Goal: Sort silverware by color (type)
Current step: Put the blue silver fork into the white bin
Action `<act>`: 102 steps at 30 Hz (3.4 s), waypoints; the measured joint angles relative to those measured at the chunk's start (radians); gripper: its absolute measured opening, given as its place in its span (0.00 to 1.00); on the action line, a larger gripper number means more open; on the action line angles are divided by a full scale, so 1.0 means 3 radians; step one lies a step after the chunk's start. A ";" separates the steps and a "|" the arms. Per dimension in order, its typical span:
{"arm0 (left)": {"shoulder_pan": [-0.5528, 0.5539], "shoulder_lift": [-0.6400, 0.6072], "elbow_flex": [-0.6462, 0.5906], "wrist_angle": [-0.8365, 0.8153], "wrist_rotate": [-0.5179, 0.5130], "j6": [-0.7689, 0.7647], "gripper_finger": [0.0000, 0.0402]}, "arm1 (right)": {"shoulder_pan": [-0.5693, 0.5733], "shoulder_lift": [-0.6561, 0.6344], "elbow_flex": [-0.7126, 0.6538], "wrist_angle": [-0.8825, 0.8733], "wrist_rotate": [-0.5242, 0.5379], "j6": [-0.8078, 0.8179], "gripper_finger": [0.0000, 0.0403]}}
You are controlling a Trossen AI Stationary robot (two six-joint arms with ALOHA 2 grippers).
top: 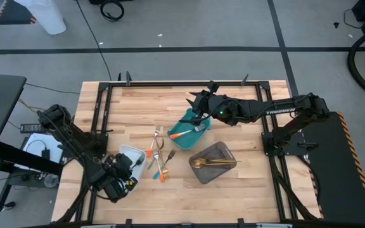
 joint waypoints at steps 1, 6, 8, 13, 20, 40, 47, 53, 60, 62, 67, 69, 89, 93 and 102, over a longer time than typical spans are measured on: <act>0.0006 0.0000 0.0000 0.0005 0.0039 0.0034 0.23 | 0.0000 0.0000 0.0000 0.0000 0.0000 0.0005 0.34; 0.0106 0.0000 0.0057 -0.0016 0.0253 0.0274 0.27 | 0.0000 0.0000 0.0000 -0.0002 -0.0001 0.0005 0.34; 0.0171 -0.0004 0.0144 -0.0099 0.0305 0.0401 0.28 | 0.0000 0.0000 0.0000 -0.0001 -0.0004 0.0005 0.34; 0.0377 -0.0005 0.0524 -0.0510 0.0418 0.0792 0.26 | 0.0000 0.0000 0.0000 -0.0001 -0.0092 0.0006 0.34; 0.0732 -0.0010 0.1004 -0.0821 0.0396 0.1283 0.26 | 0.0000 0.0000 0.0000 -0.0175 -0.0176 0.0121 0.34; 0.2115 0.0934 0.1041 0.0131 0.0822 0.3467 0.26 | 0.0146 -0.0001 0.0000 -0.1365 -0.0210 0.0856 0.34; 0.2360 0.0982 0.1041 0.0248 0.0934 0.3830 0.26 | 0.0375 0.0000 0.0000 -0.1510 -0.0189 0.0946 0.34; 0.2471 0.0982 0.1040 0.0229 0.1157 0.4130 0.26 | 0.0502 -0.0001 0.0000 -0.1719 -0.0138 0.1132 0.34; 0.2309 0.0982 0.1039 0.0326 0.1160 0.5686 0.26 | 0.0573 -0.0001 0.0000 -0.1938 -0.0134 0.1366 0.34; 0.2241 0.0982 0.1039 0.0337 0.1162 0.6162 0.26 | 0.0591 -0.0001 0.0000 -0.2006 -0.0132 0.1412 0.34; 0.2154 0.0982 0.1039 0.0534 0.1158 0.6734 0.26 | 0.0646 -0.0001 0.0000 -0.2355 -0.0124 0.1624 0.34; 0.2154 0.0982 0.1039 0.0667 0.1159 0.6787 0.26 | 0.0667 -0.0001 0.0000 -0.2489 -0.0057 0.1725 0.34; 0.2283 0.1252 0.1039 0.0666 0.1289 0.7130 0.26 | 0.0898 -0.0243 0.0001 -0.2703 0.0296 0.2077 0.34; 0.2292 0.1293 0.1039 0.0638 0.1275 0.7233 0.26 | 0.0966 -0.0308 0.0001 -0.2691 0.0298 0.2146 0.34; 0.2324 0.1287 0.1043 0.0606 0.1092 0.6968 0.26 | 0.1052 -0.0336 0.0001 -0.2691 0.0437 0.2178 0.34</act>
